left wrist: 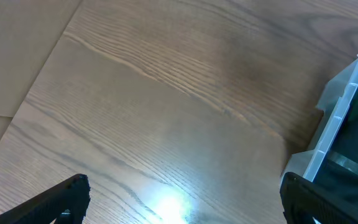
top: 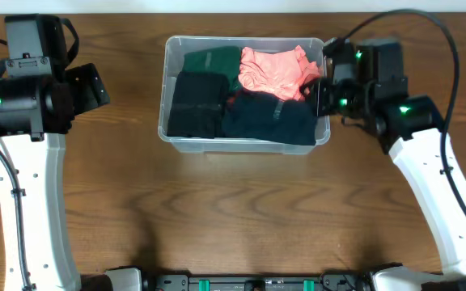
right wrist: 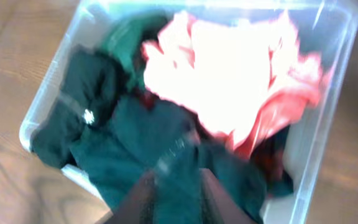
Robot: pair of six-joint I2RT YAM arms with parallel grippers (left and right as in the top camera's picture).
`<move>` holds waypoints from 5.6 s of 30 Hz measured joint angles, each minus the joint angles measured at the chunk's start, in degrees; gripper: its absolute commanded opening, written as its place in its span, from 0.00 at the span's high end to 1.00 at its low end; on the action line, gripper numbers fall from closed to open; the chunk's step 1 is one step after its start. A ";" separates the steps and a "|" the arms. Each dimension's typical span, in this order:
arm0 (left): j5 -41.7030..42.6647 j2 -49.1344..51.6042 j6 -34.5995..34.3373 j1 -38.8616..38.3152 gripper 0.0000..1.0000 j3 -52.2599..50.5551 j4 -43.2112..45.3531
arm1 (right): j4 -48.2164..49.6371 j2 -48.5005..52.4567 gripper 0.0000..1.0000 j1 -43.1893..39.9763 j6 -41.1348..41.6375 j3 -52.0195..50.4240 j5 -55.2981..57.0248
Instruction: Pack container
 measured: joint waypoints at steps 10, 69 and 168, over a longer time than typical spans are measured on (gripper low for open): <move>0.00 0.00 0.00 0.00 0.02 0.00 0.00 | -5.66 1.88 0.99 5.66 -1.73 1.11 1.75; 0.00 0.00 0.00 0.00 0.02 0.00 0.00 | -1.27 8.09 0.60 11.34 -3.85 4.48 7.54; 8.37 0.00 -0.02 0.00 0.02 -0.02 8.26 | -4.81 3.98 0.01 -14.40 -5.20 11.76 17.31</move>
